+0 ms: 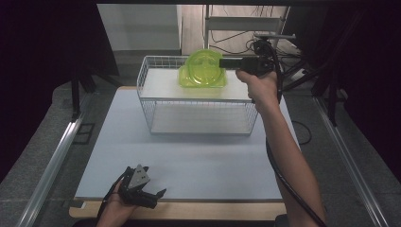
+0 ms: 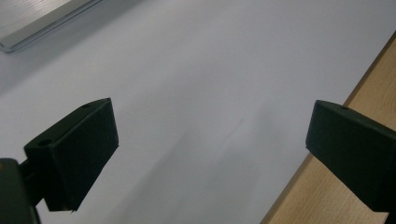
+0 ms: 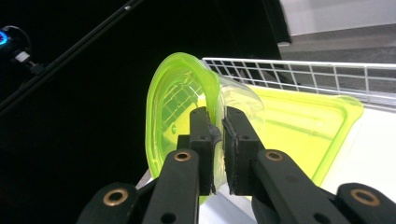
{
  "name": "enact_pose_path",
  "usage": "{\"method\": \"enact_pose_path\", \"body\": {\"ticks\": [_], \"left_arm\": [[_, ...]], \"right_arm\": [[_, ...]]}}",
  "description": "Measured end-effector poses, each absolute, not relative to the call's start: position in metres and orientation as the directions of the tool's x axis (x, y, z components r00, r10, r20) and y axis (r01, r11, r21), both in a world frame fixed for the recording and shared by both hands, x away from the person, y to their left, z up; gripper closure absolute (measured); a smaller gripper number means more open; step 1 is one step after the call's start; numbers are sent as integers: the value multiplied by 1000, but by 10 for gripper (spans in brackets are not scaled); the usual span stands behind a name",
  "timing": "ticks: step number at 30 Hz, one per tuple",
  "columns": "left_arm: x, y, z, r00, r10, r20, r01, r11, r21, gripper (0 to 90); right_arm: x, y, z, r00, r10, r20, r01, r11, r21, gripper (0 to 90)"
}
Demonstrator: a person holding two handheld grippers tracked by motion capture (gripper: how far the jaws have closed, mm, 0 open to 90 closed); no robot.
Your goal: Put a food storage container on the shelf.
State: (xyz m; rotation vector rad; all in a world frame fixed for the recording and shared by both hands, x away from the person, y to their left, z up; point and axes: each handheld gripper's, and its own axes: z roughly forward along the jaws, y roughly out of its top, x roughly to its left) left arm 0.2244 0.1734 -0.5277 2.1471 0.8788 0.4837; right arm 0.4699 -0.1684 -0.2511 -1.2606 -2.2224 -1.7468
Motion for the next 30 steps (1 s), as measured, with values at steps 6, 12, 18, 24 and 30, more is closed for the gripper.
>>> {"method": "enact_pose_path", "body": {"ticks": [6, 12, 18, 24, 30], "left_arm": [[225, 174, -528, 694, 717, 61, 436, -487, 757, 23], [224, 175, -528, 694, 717, 63, 435, -488, 757, 23], [225, 174, -529, 697, 714, 69, 435, -497, 751, 23], [225, 174, -530, 700, 711, 71, 436, -504, 746, 23], [225, 174, -531, 703, 708, 72, 436, -509, 742, 23]], "right_arm": [[480, -158, -253, -651, 586, 483, 620, 42, 784, 828], [487, -154, -258, -631, 579, 517, 646, 22, 763, 826], [491, -154, -259, -611, 604, 512, 654, 20, 756, 798], [493, -147, -258, -602, 673, 430, 629, 68, 774, 728], [496, -144, -258, -589, 702, 401, 622, 77, 779, 683]]}}
